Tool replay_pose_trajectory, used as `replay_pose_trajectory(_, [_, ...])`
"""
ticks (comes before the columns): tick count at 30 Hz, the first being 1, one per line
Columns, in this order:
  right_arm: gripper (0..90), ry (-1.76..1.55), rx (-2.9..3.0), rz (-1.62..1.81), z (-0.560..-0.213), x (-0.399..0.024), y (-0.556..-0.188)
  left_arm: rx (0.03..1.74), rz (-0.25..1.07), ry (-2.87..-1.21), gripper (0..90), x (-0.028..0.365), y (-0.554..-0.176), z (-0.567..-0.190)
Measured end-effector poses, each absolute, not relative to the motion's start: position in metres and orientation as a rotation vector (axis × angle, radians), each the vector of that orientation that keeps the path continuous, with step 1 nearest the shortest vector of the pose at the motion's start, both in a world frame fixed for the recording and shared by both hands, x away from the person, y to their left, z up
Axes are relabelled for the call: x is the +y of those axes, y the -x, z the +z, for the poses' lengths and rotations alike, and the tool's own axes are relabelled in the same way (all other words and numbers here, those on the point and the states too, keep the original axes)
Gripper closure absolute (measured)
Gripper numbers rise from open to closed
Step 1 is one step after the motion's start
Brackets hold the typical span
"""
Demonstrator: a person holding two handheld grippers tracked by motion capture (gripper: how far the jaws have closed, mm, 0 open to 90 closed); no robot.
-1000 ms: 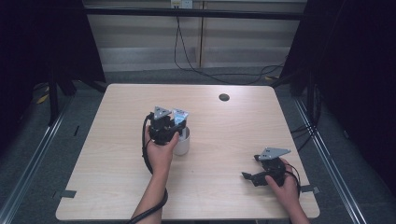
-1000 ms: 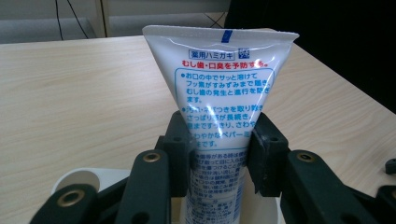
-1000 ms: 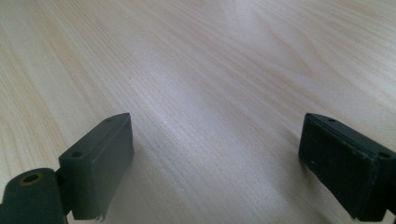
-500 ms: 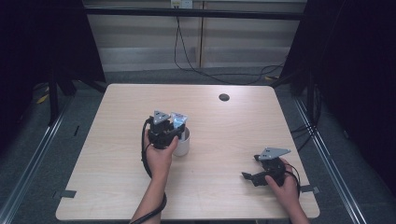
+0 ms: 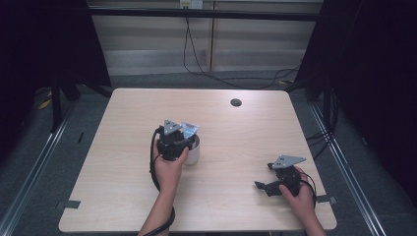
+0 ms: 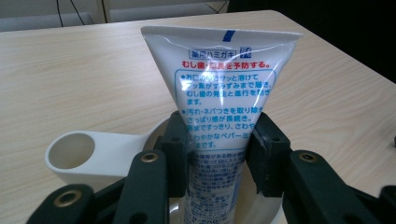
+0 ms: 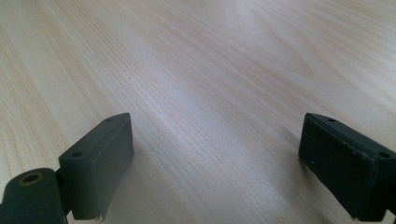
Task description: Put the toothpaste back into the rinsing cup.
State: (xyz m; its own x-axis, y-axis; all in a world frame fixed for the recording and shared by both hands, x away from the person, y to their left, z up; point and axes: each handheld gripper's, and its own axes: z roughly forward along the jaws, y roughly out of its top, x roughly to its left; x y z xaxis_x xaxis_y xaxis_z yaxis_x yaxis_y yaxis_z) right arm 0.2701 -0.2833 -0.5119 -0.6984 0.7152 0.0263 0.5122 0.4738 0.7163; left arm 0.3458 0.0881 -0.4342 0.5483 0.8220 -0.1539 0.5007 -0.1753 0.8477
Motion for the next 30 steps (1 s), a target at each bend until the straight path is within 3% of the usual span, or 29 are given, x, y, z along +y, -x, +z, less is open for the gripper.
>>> replay_pose_trajectory(30, [10.0, -1.044, 2.448, 1.051, -0.5120, -0.2832, -0.2701, 1.038, 0.407, -1.887, 60.1, 0.0898, -0.3359, -0.4344])
